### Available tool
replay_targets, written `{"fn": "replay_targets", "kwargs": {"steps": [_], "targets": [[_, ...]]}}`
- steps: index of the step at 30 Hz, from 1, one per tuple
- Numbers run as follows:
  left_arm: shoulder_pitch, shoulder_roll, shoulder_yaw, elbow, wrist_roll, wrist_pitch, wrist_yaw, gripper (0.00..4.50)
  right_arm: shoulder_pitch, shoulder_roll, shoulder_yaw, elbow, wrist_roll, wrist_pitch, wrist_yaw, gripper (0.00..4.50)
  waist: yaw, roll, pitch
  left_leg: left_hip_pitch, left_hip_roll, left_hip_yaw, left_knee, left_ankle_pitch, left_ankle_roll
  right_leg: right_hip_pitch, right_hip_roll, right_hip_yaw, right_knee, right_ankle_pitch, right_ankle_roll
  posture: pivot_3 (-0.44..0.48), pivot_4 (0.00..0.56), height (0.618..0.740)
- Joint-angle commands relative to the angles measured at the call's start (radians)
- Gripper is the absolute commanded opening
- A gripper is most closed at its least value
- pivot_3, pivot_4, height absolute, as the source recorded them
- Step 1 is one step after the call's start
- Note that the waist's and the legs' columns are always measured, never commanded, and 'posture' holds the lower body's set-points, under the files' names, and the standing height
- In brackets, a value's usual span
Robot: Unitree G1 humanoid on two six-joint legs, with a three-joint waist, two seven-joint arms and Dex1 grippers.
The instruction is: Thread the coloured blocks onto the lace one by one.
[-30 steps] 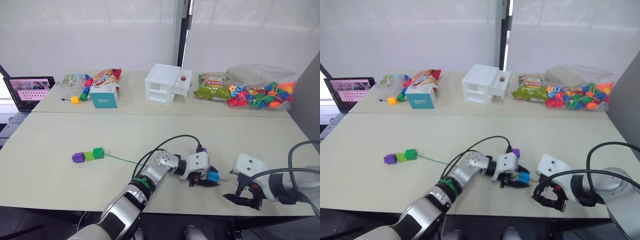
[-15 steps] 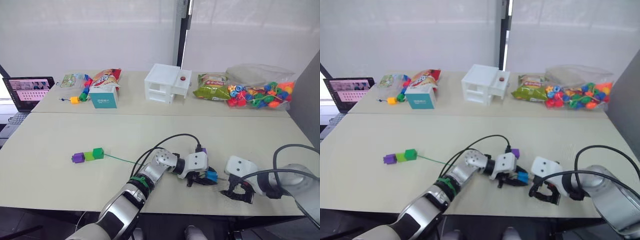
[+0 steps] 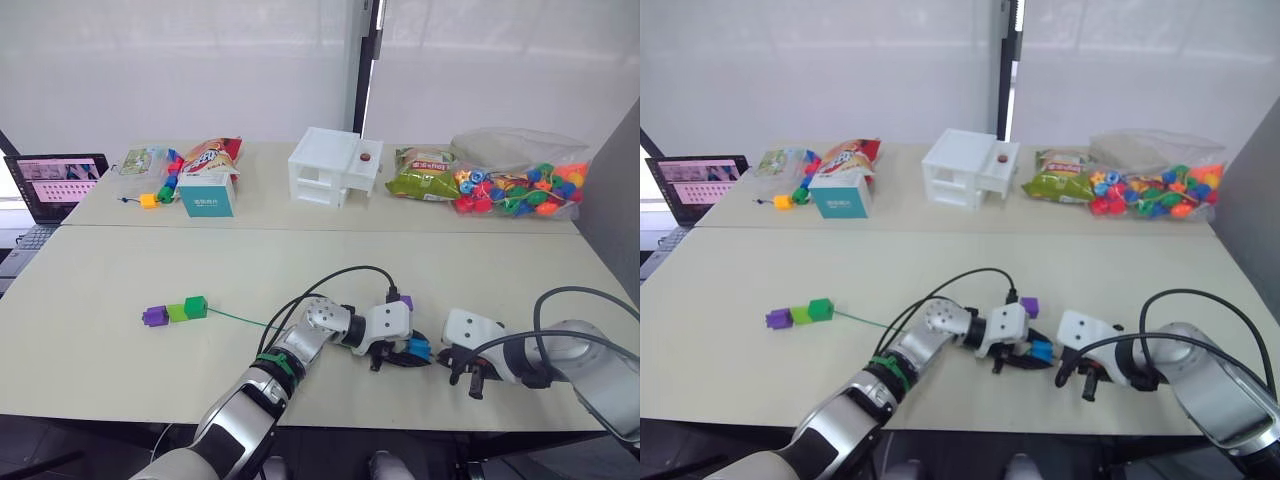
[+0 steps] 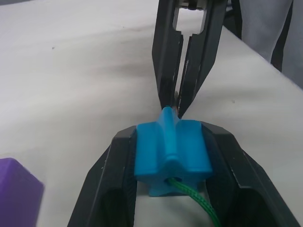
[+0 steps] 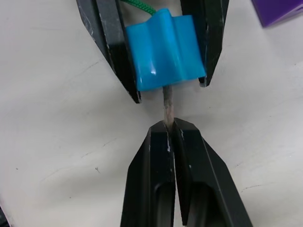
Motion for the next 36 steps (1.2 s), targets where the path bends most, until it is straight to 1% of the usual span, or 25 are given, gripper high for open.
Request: {"fn": "replay_targets", "kwargs": {"steps": [1,4,7,9,12,15,17,19,20,25,28,30,36], "targets": [[0.003,0.026,0.003,-0.056,-0.002,0.003,-0.022,1.4,0.01,-0.009,-0.035,-0.024,0.017,0.012,0.009,0.0,0.0,0.0,0.0,0.0,0.0,0.0,0.0,0.0,0.0,0.0,0.0,0.0,0.0,0.0,0.0,0.0,0.15,0.74],[-0.003,0.103,0.046,-0.122,-0.026,-0.007,-0.026,1.4,0.01,-0.031,-0.054,-0.03,0.033,0.016,0.031,0.0,0.0,0.0,0.0,0.0,0.0,0.0,0.0,0.0,0.0,0.0,0.0,0.0,0.0,0.0,0.0,0.0,0.15,0.74],[-0.036,0.19,0.124,-0.194,-0.098,0.034,-0.059,1.4,0.001,-0.049,-0.058,-0.034,0.047,0.014,0.055,0.0,-0.004,0.0,0.0,-0.001,0.0,0.0,0.0,0.0,0.0,-0.001,0.0,0.0,0.001,0.0,0.0,0.0,0.15,0.74],[-0.039,0.264,0.15,-0.229,-0.12,0.062,-0.104,1.4,-0.009,-0.057,-0.054,-0.034,0.051,0.012,0.075,0.0,-0.008,0.0,0.0,0.0,0.001,0.0,0.0,0.0,0.0,-0.002,0.0,0.0,0.002,0.0,0.0,0.0,0.15,0.74],[0.009,0.379,0.173,-0.287,-0.152,0.092,-0.182,1.4,-0.022,-0.069,-0.046,-0.029,0.055,0.005,0.102,0.0,-0.012,0.001,0.0,0.0,0.0,0.0,0.0,0.0,0.0,-0.001,0.0,0.0,0.002,0.0,0.0,0.0,0.15,0.74],[0.048,0.447,0.186,-0.314,-0.169,0.099,-0.22,1.4,-0.032,-0.075,-0.041,-0.02,0.053,-0.004,0.115,0.0,-0.016,0.001,0.0,0.0,0.0,0.0,-0.001,0.0,0.001,-0.002,0.0,0.0,0.001,0.0,0.0,0.0,0.15,0.74],[0.08,0.527,0.22,-0.295,-0.177,0.081,-0.252,1.4,-0.043,-0.076,-0.037,-0.007,0.05,-0.013,0.122,0.0,-0.019,0.0,0.0,-0.001,0.0,-0.001,0.0,0.0,0.001,-0.002,0.0,0.0,0.001,0.0,0.0,0.0,0.15,0.74],[0.095,0.579,0.238,-0.279,-0.185,0.067,-0.272,1.4,-0.049,-0.077,-0.034,0.001,0.047,-0.019,0.127,0.0,-0.022,0.0,0.0,-0.001,0.001,-0.001,-0.001,0.0,0.0,-0.002,0.0,0.0,0.001,0.0,0.0,0.0,0.15,0.74],[0.109,0.619,0.249,-0.265,-0.187,0.054,-0.29,1.4,-0.054,-0.075,-0.031,0.003,0.047,-0.022,0.129,0.0,-0.023,0.0,0.0,-0.001,0.001,-0.001,-0.001,0.0,0.001,-0.002,0.001,0.0,0.001,0.0,0.0,0.0,0.15,0.74],[0.157,0.739,0.284,-0.193,-0.177,-0.017,-0.34,1.4,-0.071,-0.065,-0.02,0.005,0.048,-0.027,0.133,0.0,-0.023,0.0,0.0,-0.001,0.001,-0.001,-0.001,0.0,0.001,-0.002,0.001,0.0,0.001,0.0,0.0,0.0,0.15,0.74],[0.173,0.783,0.305,-0.146,-0.174,-0.039,-0.345,1.4,-0.079,-0.059,-0.011,0.006,0.048,-0.03,0.133,0.0,-0.022,0.0,0.0,-0.001,0.001,-0.001,-0.001,0.0,0.001,-0.002,0.001,0.0,0.002,0.0,0.0,0.0,0.15,0.74],[0.178,0.82,0.302,-0.099,-0.145,-0.102,-0.346,1.4,-0.087,-0.052,-0.005,0.011,0.048,-0.032,0.132,0.0,-0.023,0.0,0.0,0.0,0.002,-0.001,-0.001,0.0,0.001,-0.002,0.001,-0.001,0.002,0.0,0.0,0.0,0.15,0.74],[0.148,0.904,0.331,0.011,-0.159,-0.12,-0.4,1.4,-0.102,-0.039,0.01,0.027,0.043,-0.045,0.136,0.0,-0.038,0.0,0.0,0.001,0.002,-0.001,-0.001,-0.001,0.001,-0.004,0.001,0.0,0.007,0.0,-0.001,0.0,0.15,0.74]]}}
